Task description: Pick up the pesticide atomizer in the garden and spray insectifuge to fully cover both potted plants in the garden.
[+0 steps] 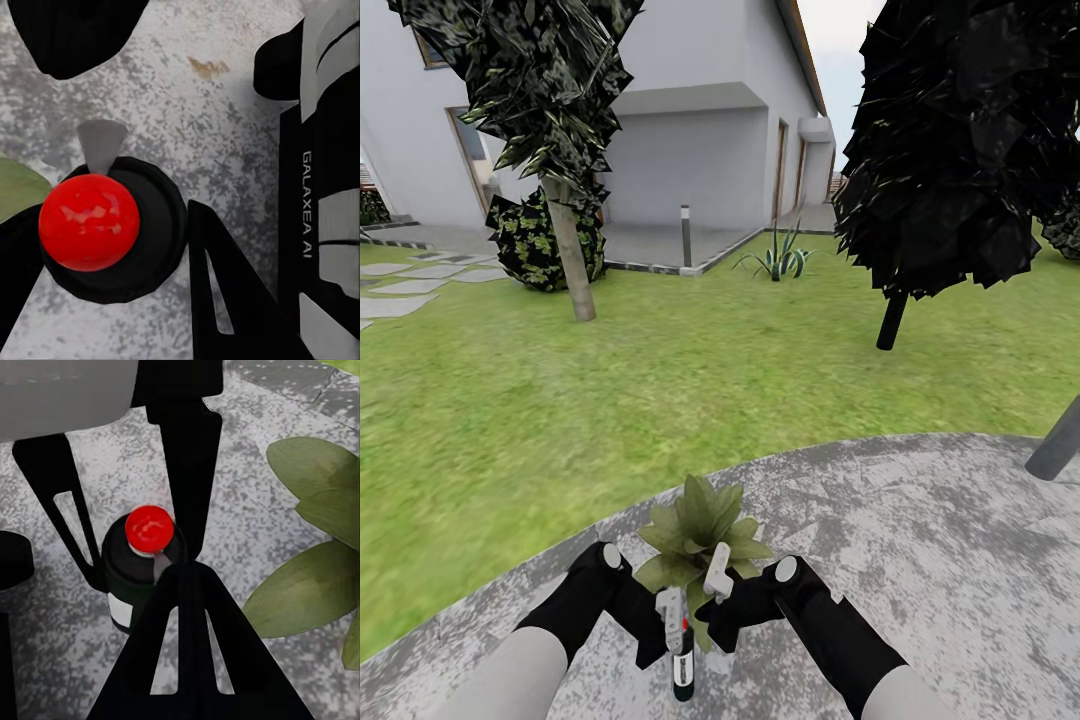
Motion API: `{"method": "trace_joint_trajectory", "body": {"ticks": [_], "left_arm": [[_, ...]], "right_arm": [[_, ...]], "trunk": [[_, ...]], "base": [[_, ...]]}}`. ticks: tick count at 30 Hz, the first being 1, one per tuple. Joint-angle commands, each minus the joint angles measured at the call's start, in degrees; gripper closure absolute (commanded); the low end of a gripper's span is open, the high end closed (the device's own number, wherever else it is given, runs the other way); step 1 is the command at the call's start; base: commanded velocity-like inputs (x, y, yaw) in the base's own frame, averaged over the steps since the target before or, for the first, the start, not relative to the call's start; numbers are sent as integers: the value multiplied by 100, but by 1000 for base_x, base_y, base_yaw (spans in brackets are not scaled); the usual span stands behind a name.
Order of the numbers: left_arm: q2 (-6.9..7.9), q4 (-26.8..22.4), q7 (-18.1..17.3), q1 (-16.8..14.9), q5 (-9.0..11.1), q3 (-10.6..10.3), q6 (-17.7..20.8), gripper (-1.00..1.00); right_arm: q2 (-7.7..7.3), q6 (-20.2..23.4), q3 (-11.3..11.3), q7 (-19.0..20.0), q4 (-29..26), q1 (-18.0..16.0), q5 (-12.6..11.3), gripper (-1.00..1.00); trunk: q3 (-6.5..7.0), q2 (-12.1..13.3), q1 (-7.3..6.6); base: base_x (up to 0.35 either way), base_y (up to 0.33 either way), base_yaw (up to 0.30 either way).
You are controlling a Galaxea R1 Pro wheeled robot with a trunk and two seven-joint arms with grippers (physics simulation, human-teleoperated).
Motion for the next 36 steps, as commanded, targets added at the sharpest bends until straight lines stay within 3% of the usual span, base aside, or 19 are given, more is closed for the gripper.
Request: {"method": "trace_joint_trajectory", "body": {"ticks": [1, 13, 28, 31, 36], "left_arm": [[-2, -8, -61, -2, -2, 2, 4, 100], [-2, -9, -56, -10, 209, 6, -11, 100], [6, -2, 3, -9, 171, -11, -23, 100], [84, 0, 33, 8, 137, -43, -31, 100], [526, -8, 10, 38, -85, -50, -42, 100]], "right_arm": [[1, 36, -1, 23, -10, -2, 23, 100], [3, 38, -1, 17, -12, -2, 23, 100], [10, 45, -1, 17, -9, -2, 23, 100], [10, 45, -1, 17, -9, -2, 23, 100], [3, 45, -1, 17, -4, -2, 26, 100]], "trunk": [[-5, -2, -1], [-5, -2, -1], [-5, -2, -1], [-5, -2, -1], [-5, -2, -1]], "base": [[0, 0, 0], [0, 0, 0], [0, 0, 0], [0, 0, 0], [0, 0, 0]]}}
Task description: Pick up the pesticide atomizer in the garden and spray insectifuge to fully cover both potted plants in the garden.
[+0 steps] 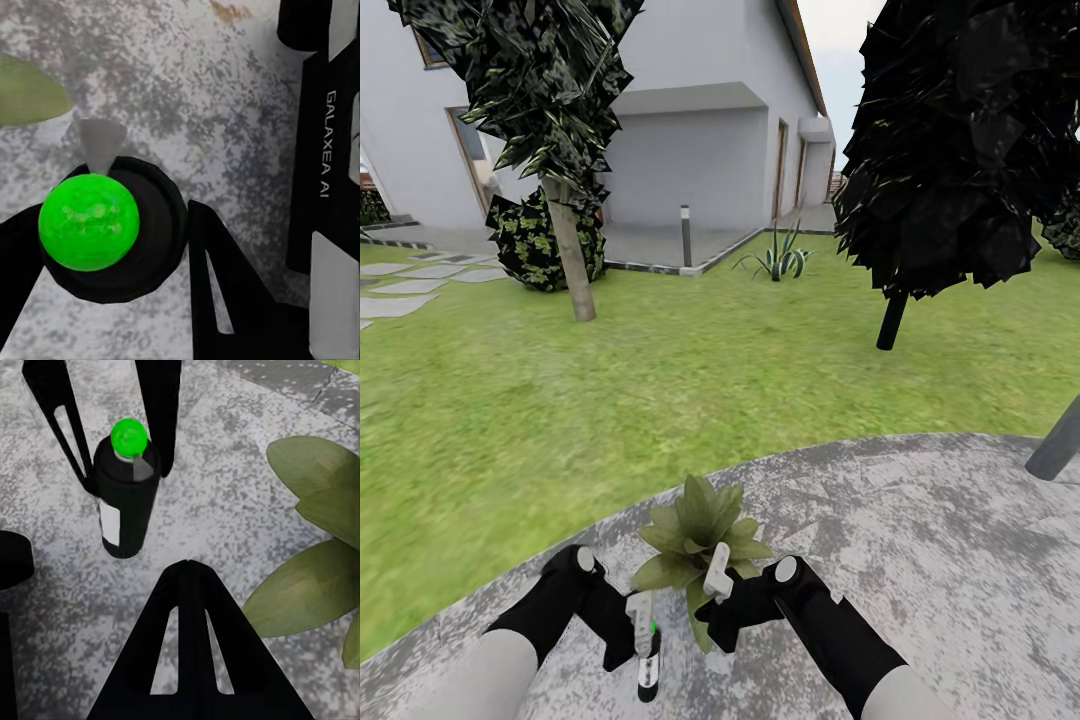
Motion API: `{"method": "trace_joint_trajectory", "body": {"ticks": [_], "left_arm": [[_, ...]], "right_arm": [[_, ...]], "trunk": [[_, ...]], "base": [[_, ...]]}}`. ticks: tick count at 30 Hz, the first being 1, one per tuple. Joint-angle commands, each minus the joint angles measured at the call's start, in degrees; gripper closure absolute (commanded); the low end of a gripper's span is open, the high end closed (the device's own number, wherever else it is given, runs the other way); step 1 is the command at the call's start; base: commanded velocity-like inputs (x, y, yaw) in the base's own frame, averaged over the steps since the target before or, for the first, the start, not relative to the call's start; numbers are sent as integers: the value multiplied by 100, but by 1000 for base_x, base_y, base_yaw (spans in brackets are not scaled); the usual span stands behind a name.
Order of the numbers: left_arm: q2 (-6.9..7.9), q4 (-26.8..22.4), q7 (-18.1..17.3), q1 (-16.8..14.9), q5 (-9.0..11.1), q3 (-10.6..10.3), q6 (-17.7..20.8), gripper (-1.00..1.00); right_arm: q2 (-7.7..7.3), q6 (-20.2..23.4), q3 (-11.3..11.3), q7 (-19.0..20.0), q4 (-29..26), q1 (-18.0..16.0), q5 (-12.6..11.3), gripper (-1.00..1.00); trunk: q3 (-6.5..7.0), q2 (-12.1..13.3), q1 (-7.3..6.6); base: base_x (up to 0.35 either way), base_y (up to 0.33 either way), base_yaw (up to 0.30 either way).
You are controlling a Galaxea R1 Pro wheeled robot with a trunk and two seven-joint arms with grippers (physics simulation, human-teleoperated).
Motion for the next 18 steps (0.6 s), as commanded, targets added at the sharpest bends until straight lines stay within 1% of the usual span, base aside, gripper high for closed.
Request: {"method": "trace_joint_trajectory", "body": {"ticks": [1, 5, 7, 10, 11, 13, 15, 16, 17, 18], "left_arm": [[93, -8, -23, 1, -30, -5, 14, 100], [368, -2, -21, 10, -39, -2, 9, 100], [477, 0, -9, 11, -15, 26, 14, 100], [562, 1, 29, 47, -6, 56, 34, 100], [580, 1, 47, 108, 1, 69, 49, 100], [597, -3, 102, 179, 10, 83, 73, 100], [614, -6, 271, 220, 22, 137, 98, 100], [624, -4, 399, 230, 26, 253, 107, 100], [626, -4, 533, 237, 28, 547, 117, 100], [627, -2, 569, 238, 29, 721, 122, 100]], "right_arm": [[0, 36, -2, 25, -8, -2, 25, 100], [-8, 29, -17, 25, 12, -2, 29, 100], [-27, 28, -37, 25, 27, -2, 29, 100], [-72, 16, -51, 23, 42, -2, 29, 100], [-90, 13, -53, 22, 44, -2, 29, -100], [-133, 12, -51, 7, 45, -2, 29, -100], [-251, 14, -52, -23, 48, -2, 26, -100], [-376, 7, -81, -93, 77, 5, 18, -100], [-592, -55, -227, -413, 271, 20, -12, -100], [-672, -192, -380, -687, 485, 28, -23, -100]], "trunk": [[-5, -2, -1], [-5, -2, -1], [-5, -2, -1], [-5, -2, -1], [-5, -2, -1], [-5, -2, -1], [-5, -2, -1], [-5, -2, -1], [-5, -2, -1], [-5, -2, -1]], "base": [[0, 0, 0], [0, 0, 0], [0, 0, 0], [0, 0, 0], [0, 0, 0], [0, 0, 0], [0, 0, 0], [0, 0, 0], [0, 0, 0], [0, 0, 0]]}}
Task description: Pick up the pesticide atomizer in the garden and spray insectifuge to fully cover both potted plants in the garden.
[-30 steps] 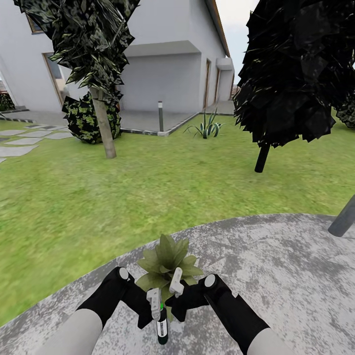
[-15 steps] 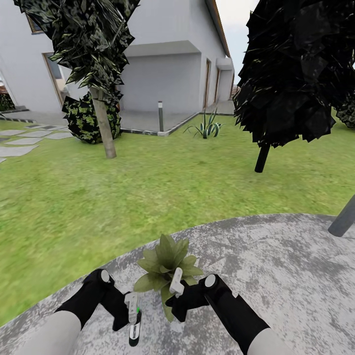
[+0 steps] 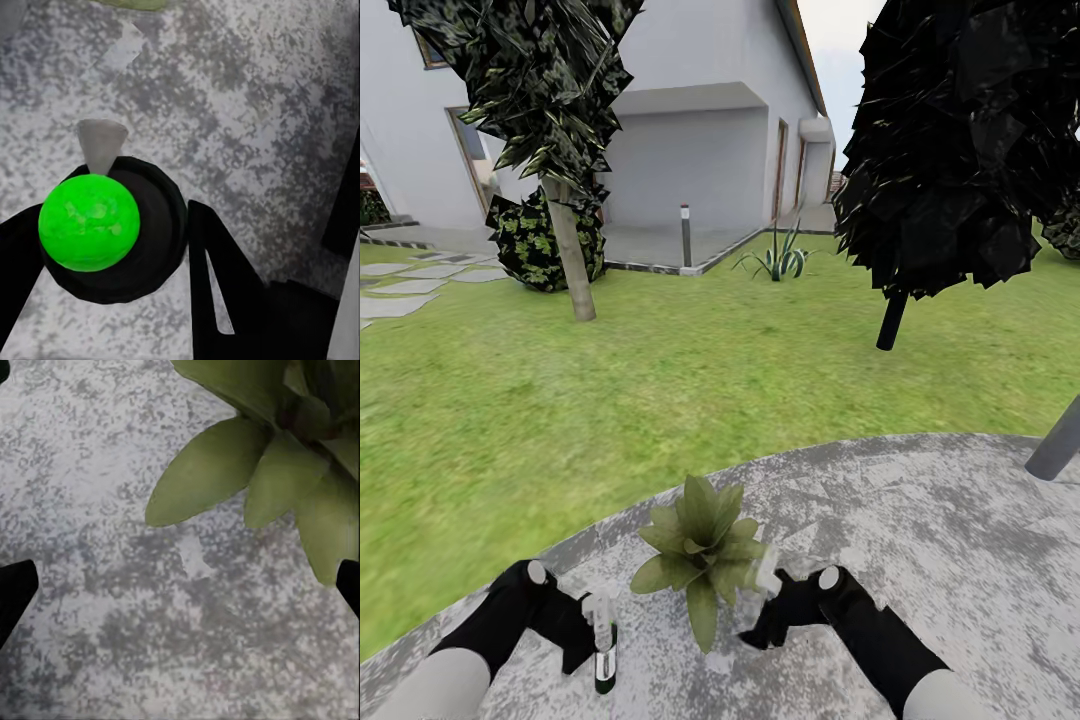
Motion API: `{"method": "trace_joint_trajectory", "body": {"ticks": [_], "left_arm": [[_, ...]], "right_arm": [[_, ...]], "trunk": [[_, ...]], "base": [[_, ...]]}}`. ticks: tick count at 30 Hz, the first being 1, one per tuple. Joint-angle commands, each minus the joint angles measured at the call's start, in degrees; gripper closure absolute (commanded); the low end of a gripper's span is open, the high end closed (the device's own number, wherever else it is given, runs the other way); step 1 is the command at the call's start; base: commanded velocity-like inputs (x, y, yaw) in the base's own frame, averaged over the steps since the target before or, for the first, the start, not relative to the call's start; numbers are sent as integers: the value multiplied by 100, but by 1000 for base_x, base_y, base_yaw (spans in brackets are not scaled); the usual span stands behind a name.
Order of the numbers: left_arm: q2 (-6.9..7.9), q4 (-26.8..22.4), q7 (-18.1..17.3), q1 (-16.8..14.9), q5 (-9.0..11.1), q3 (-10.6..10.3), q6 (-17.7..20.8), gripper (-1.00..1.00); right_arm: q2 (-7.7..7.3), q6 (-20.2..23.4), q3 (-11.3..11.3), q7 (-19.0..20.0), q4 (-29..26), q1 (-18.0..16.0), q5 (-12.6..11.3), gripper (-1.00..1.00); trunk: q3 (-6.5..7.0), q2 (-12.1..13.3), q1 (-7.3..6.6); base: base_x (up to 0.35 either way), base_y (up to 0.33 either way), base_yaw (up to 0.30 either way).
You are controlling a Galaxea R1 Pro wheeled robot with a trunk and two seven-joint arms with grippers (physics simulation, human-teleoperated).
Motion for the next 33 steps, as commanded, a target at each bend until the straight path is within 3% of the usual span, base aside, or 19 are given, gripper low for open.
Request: {"method": "trace_joint_trajectory", "body": {"ticks": [1, 2, 4, 5, 11, 14, 18, 21, 23, 27, 33], "left_arm": [[-6, -6, -17, -2, -26, 182, 36, 100], [-7, -5, -12, -1, -44, 334, 47, 100], [-5, -4, -12, -1, -55, 388, 95, 100], [0, -3, -6, 5, -64, 410, 421, 100], [-1, -3, -2, 22, -85, 408, 1079, 100], [2, -3, -2, 25, -87, 409, 1319, 100], [-27, -46, -13, 3, -249, 338, 2306, 100], [-53, -62, -29, -32, -408, 334, 2780, 100], [-78, -81, -46, -65, -629, 335, 3056, 100], [-98, -90, -59, -93, -956, 344, 3382, 100], [-177, -99, -64, -106, -1017, 228, 3708, 100]], "right_arm": [[-52, -287, -181, -298, 302, 11, 12, -100], [-83, -1077, -493, -786, 1018, 56, 9, -100], [-89, -1899, -755, -1240, 1844, 79, 5, -100], [-97, -2936, -1047, -1973, 2983, 89, 0, -100], [-112, -4468, -1124, -2761, 4432, 185, 3, -100], [-162, -4633, -1133, -3054, 4510, 430, -130, -100], [-133, -4737, -1127, -4539, 4534, 540, -1056, -100], [-119, -4736, -1127, -4834, 4533, 546, -1527, -100], [-112, -4736, -1126, -4885, 4540, 547, -1787, -100], [-116, -4740, -1130, -4909, 4540, 548, -1888, -100], [-126, -4734, -1146, -4912, 4532, 548, -1903, -100]], "trunk": [[-5, -2, -1], [-5, -2, -1], [-5, -2, -1], [-5, -2, -1], [-5, -2, -1], [-5, -2, -1], [-5, -2, -1], [-5, -2, -1], [-5, -2, -1], [-5, -2, -1], [-5, -2, -1]], "base": [[0, 0, 0], [0, 0, 0], [0, 0, 0], [0, 0, 0], [0, 0, 0], [0, 0, 0], [0, 0, 0], [0, 0, 0], [0, 0, 0], [0, 0, 0], [0, 0, 0]]}}
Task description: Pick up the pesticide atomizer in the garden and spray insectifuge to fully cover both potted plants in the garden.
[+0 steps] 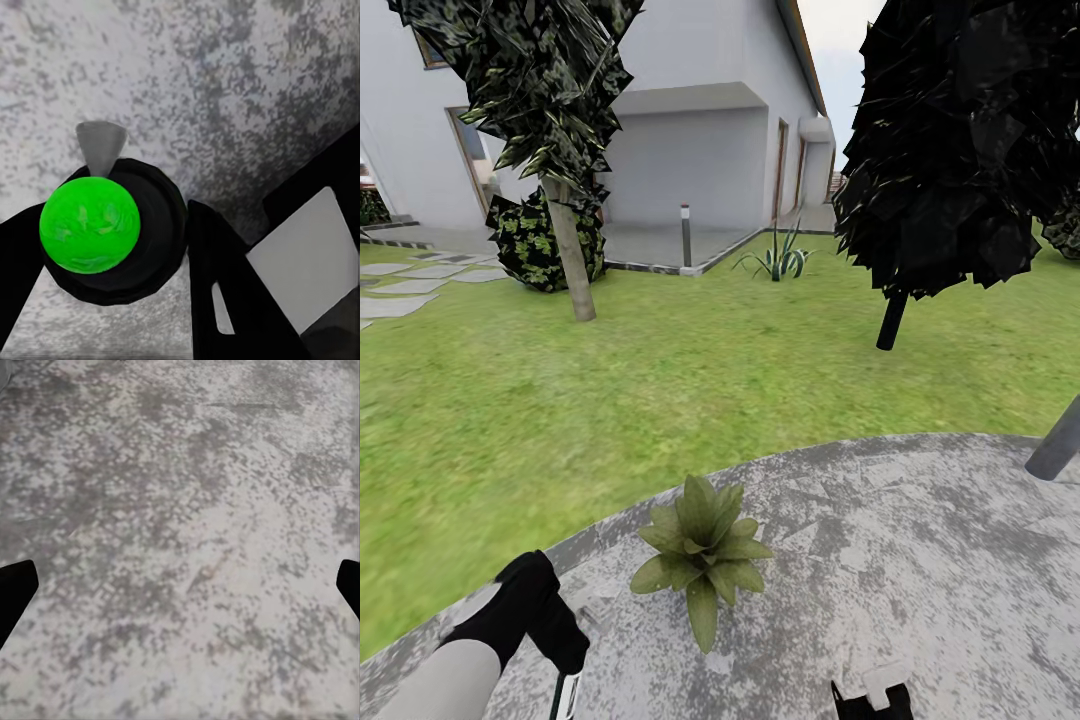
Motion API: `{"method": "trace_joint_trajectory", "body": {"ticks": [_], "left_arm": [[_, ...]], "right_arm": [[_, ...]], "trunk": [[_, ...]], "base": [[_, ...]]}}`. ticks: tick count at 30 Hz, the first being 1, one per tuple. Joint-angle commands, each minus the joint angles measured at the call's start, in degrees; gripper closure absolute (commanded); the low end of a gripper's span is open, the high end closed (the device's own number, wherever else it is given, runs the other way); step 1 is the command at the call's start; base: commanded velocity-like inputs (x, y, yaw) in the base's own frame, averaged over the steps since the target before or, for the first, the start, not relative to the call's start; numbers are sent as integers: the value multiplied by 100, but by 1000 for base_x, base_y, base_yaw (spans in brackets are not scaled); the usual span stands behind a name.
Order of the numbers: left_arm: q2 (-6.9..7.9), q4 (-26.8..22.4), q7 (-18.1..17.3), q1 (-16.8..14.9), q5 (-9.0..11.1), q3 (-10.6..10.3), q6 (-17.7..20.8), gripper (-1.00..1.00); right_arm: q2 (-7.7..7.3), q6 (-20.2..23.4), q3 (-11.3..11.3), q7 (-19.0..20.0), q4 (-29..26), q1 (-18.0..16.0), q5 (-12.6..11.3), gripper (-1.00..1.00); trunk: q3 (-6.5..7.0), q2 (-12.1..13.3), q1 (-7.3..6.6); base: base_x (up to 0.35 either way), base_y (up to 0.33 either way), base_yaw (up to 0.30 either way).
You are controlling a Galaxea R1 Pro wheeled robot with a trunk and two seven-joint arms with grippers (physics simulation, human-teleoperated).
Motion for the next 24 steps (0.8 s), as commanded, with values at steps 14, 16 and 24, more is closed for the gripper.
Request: {"method": "trace_joint_trajectory", "body": {"ticks": [14, 16, 24], "left_arm": [[-75, -31, -896, -507, -711, -231, 275, 100], [-96, -33, -952, -535, -792, -304, 278, 100], [-222, 17, -933, -512, -861, -388, 265, 100]], "right_arm": [[-3, -8, -796, -44, 2, -3, 65, -100], [-7, -8, -833, -40, 2, -3, 69, -100], [-2, -8, -842, -34, 11, -2, 62, -100]], "trunk": [[-5, -2, -1], [-5, -2, -1], [-5, -2, -1]], "base": [[0, 0, 0], [0, 0, 0], [63, 0, -21]]}}
